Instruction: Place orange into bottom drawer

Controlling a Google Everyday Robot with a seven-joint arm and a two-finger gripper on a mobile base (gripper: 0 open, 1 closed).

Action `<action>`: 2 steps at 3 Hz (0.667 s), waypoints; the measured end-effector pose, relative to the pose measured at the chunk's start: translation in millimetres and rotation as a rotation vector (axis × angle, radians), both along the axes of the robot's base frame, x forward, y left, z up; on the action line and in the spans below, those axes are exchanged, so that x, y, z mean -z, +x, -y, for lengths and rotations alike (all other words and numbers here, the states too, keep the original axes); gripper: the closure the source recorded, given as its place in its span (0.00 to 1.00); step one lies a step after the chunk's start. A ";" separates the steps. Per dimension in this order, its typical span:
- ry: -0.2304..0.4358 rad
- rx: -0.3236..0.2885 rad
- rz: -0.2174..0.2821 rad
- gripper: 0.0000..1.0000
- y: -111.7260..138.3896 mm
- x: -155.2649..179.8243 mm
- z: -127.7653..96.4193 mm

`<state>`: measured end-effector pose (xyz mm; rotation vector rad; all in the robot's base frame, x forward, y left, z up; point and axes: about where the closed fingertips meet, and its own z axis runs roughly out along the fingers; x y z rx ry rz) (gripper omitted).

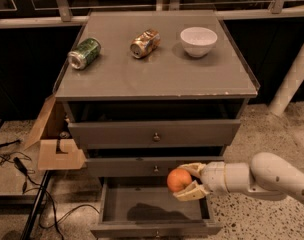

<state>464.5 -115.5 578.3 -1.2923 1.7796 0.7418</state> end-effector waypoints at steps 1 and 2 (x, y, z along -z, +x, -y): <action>-0.014 -0.034 0.059 1.00 11.3 64.2 -4.9; -0.003 -0.063 0.085 1.00 24.9 137.8 -11.6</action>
Offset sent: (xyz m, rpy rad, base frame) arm 0.0413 0.0211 -0.2515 0.0387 -0.0935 0.0913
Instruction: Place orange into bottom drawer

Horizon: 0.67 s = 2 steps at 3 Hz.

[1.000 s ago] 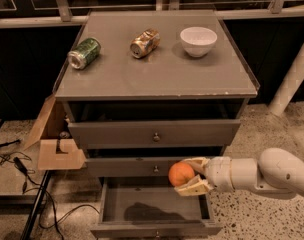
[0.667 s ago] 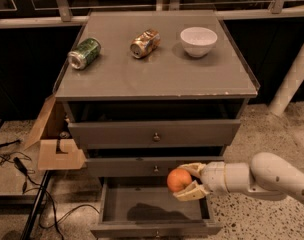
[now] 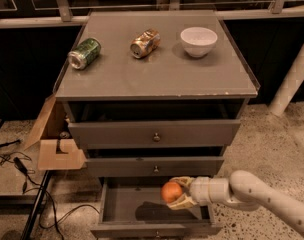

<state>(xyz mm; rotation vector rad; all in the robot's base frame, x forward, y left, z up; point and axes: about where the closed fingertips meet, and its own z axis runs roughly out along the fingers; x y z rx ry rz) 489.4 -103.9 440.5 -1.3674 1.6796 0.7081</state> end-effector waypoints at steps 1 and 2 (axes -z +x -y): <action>0.025 0.010 -0.031 1.00 8.5 71.1 -5.8; 0.024 0.010 -0.031 1.00 8.6 71.2 -5.8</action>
Offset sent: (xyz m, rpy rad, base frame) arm 0.0087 0.0021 -0.0552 0.0105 0.0172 -0.0046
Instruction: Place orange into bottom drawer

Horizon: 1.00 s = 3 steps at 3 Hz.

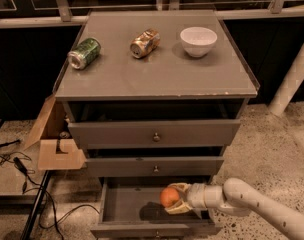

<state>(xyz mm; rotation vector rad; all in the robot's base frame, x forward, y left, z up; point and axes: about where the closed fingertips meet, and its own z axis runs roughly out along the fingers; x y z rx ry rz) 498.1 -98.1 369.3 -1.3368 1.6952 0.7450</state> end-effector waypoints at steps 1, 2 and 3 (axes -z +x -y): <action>-0.051 -0.004 0.049 1.00 7.6 31.1 0.4; -0.096 0.001 0.097 1.00 22.1 72.2 -2.5; -0.122 0.013 0.113 1.00 39.0 117.7 -8.7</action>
Offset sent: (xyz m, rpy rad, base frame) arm 0.0448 0.0024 -0.1333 -0.1535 -0.1591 -0.0248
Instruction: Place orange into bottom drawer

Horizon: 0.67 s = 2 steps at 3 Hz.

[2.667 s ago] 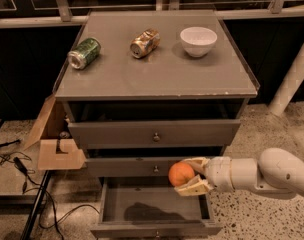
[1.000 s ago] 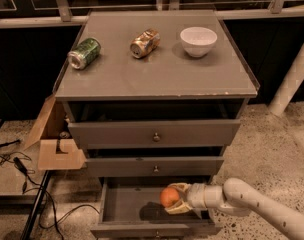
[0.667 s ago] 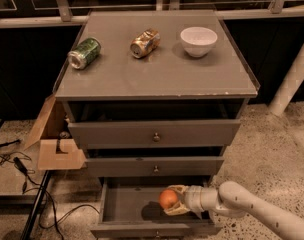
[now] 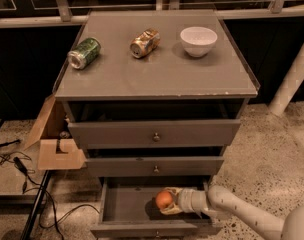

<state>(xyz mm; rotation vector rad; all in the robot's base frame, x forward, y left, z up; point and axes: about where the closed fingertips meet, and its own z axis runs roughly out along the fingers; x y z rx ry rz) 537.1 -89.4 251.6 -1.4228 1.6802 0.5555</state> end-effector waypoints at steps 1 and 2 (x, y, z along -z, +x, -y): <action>-0.001 0.019 -0.008 1.00 14.4 37.1 -3.4; 0.010 0.037 -0.012 1.00 27.5 62.6 -3.9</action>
Offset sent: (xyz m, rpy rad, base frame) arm 0.0463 -0.0023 -0.0922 0.0178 0.0127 -0.0678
